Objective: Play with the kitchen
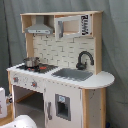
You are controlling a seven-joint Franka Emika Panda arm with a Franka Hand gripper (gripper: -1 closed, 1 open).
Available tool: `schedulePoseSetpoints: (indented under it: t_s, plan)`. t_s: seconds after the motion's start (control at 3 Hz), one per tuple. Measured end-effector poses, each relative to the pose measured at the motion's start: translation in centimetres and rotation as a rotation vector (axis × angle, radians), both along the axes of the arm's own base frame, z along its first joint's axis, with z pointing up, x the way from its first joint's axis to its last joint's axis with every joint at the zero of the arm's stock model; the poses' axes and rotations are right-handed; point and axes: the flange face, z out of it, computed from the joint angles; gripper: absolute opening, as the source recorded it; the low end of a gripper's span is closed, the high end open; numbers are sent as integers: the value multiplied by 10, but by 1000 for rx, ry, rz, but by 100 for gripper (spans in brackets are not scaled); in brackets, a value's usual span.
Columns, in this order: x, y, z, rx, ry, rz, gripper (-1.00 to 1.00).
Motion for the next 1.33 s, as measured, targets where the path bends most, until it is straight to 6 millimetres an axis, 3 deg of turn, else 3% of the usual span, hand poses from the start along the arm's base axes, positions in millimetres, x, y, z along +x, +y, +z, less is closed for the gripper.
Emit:
schedulePoseSetpoints:
  t_s: [0.33, 0.67, 1.33]
  plan:
    - [-1, -2, 1, -2, -6, -14, 100]
    - [-19, -6, 4, -5, -35, -65, 100]
    - [-24, -6, 50, -78, -33, -131, 100]
